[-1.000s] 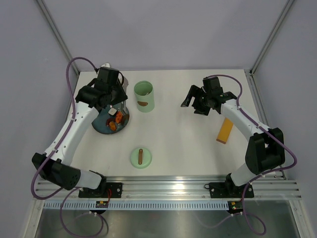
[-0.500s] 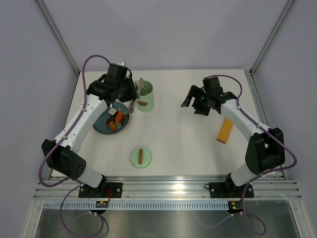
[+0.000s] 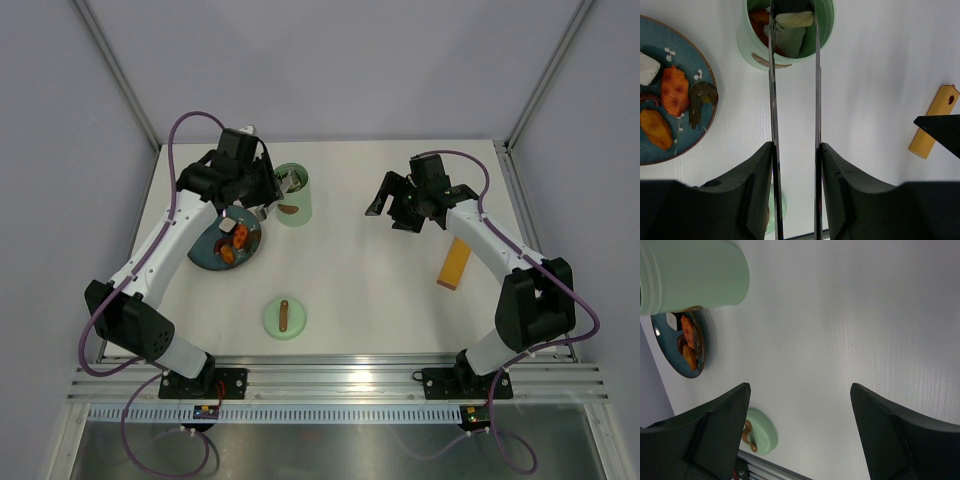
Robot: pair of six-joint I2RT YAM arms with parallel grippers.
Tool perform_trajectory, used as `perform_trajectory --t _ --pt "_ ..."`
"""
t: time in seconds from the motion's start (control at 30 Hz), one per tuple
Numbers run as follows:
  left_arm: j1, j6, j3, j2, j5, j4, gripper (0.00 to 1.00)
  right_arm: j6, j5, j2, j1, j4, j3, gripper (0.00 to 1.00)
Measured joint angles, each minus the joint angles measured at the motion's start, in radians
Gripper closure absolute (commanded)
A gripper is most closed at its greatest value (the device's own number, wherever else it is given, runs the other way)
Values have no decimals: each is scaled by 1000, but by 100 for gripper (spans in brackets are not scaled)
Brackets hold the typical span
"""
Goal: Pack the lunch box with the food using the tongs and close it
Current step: Place the fake food in the packing box.
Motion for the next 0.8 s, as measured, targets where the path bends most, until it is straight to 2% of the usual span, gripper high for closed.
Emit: perform_trajectory --t 0.13,0.2,0.27,0.33,0.43,0.8 --pt "0 0 0 0 0 1 74 0 0 0 0 0 0 11" --pt "0 3 0 0 0 1 76 0 0 0 0 0 0 11" --pt "0 4 0 0 0 3 74 0 0 0 0 0 0 11" --pt "0 5 0 -2 0 3 65 0 0 0 0 0 0 11" --pt "0 9 0 -5 -1 2 58 0 0 0 0 0 0 11" --pt "0 11 0 -6 0 2 55 0 0 0 0 0 0 11"
